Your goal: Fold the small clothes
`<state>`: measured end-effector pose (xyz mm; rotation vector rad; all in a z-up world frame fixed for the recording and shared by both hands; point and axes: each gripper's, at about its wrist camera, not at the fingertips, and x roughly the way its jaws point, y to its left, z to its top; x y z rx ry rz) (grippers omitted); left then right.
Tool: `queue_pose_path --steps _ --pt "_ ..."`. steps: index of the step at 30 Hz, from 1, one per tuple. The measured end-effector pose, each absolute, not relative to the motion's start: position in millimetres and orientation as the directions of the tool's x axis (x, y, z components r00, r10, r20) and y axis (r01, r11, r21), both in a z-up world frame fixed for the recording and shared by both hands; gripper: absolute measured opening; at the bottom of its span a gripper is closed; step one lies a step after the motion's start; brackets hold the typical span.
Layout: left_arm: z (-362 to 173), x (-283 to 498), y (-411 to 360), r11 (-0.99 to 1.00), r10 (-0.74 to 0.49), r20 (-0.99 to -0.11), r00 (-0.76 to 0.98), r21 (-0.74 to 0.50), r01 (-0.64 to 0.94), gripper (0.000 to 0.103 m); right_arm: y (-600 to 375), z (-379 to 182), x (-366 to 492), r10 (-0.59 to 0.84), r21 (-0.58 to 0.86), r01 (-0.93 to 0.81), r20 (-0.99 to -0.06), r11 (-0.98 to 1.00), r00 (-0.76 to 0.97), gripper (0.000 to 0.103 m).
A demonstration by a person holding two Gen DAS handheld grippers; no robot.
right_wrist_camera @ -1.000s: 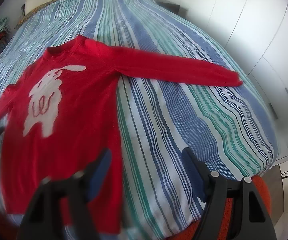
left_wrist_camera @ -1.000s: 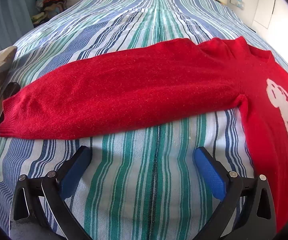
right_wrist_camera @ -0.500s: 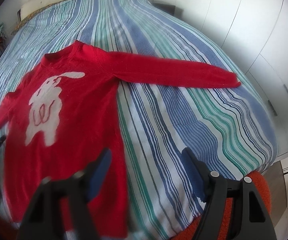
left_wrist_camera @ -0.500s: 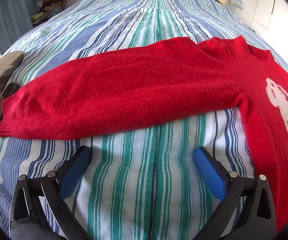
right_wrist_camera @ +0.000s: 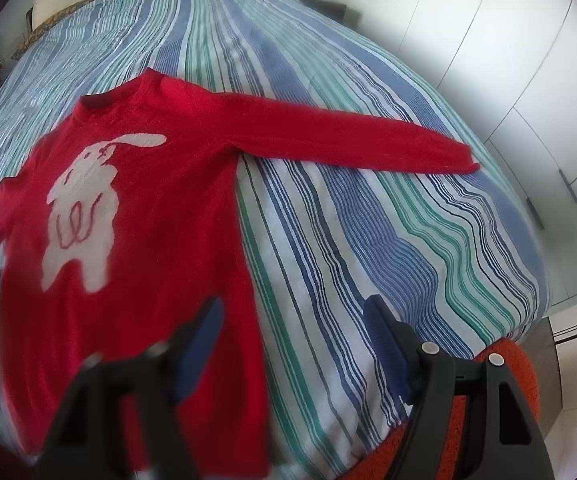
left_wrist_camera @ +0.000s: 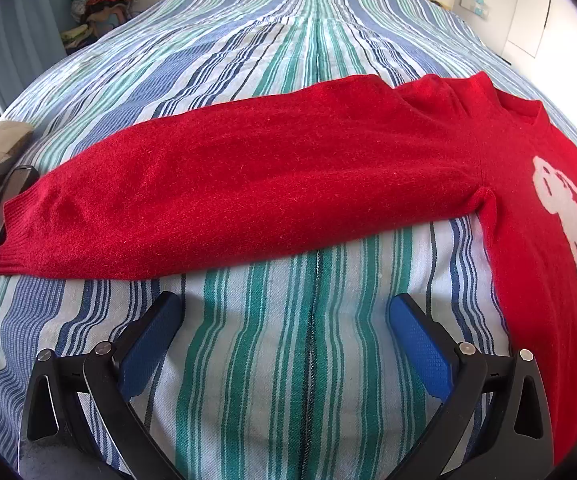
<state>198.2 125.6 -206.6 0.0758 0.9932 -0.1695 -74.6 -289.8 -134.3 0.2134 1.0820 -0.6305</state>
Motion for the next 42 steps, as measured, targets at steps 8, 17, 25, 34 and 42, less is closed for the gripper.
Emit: queue_pose_path --steps 8,17,25,34,42 --pt "-207 198 126 0.984 -0.109 -0.839 0.534 -0.015 0.176 0.103 -285 -131 -74 -0.392 -0.163 0.575 -0.870 0.802 0.300 0.072" --pt "-207 198 126 0.984 -0.108 -0.838 0.535 -0.015 0.175 0.103 -264 -132 -69 -0.362 -0.134 0.533 -0.864 0.835 0.350 0.072" --pt "-207 198 126 0.985 -0.107 -0.837 0.536 -0.014 0.175 0.103 -259 -131 -74 -0.341 -0.100 0.516 -0.852 0.851 0.397 0.072" --pt "-207 199 126 0.984 -0.110 -0.838 0.535 -0.018 0.176 0.103 -272 -132 -84 -0.348 -0.084 0.558 -0.854 0.826 0.387 0.072" --pt "-207 199 126 0.984 -0.110 -0.838 0.535 -0.017 0.175 0.103 -256 -132 -76 -0.339 -0.106 0.491 -0.844 0.865 0.415 0.072"
